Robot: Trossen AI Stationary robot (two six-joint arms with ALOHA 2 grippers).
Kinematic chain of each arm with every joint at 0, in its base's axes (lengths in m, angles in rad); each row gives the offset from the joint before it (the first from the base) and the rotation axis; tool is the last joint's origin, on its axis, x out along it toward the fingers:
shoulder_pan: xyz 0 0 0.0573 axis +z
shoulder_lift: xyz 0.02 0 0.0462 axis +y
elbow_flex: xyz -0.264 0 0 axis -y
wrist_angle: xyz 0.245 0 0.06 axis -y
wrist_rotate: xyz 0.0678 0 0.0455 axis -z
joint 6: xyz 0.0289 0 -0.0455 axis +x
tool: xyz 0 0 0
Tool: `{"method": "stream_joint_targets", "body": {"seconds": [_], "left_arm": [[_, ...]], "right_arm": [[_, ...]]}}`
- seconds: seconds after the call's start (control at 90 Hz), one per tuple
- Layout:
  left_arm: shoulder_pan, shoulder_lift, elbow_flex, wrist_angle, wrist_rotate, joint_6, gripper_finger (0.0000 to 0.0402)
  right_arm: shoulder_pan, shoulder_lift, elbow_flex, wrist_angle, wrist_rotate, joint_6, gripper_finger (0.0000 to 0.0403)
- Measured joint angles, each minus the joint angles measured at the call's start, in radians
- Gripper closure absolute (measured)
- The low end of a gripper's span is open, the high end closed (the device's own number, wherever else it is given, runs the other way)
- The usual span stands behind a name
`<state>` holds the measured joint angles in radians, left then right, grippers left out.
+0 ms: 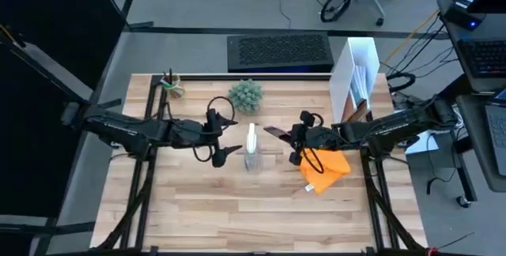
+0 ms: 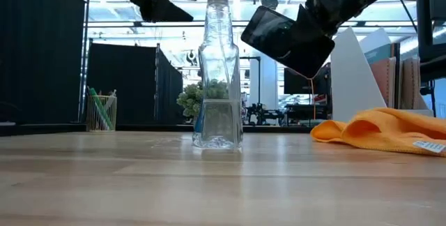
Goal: Apply microfiber cloth
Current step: Spray the front of the cellphone using the spray bottle
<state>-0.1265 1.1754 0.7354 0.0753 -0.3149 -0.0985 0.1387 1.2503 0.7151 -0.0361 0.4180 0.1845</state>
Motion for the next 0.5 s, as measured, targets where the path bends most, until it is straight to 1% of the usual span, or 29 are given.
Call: {"method": "stream_joint_targets", "body": {"seconds": [0.144,0.267,0.4,0.5], "left_arm": [[0.001,0.039,0.013,0.080,0.112,0.012,0.0010],[0.000,0.067,0.014,0.102,0.117,0.059,0.0010],[0.016,0.101,0.014,0.167,0.114,0.122,0.0010],[0.022,0.127,0.014,0.223,0.143,0.147,0.0010]], "right_arm": [[0.000,0.000,0.000,0.000,0.000,-0.003,0.0390],[0.000,0.000,0.000,0.000,0.000,-0.002,0.0390],[0.000,0.000,0.000,0.000,0.000,-0.003,0.0390],[0.000,0.000,0.000,0.000,0.000,0.002,0.0390]]}}
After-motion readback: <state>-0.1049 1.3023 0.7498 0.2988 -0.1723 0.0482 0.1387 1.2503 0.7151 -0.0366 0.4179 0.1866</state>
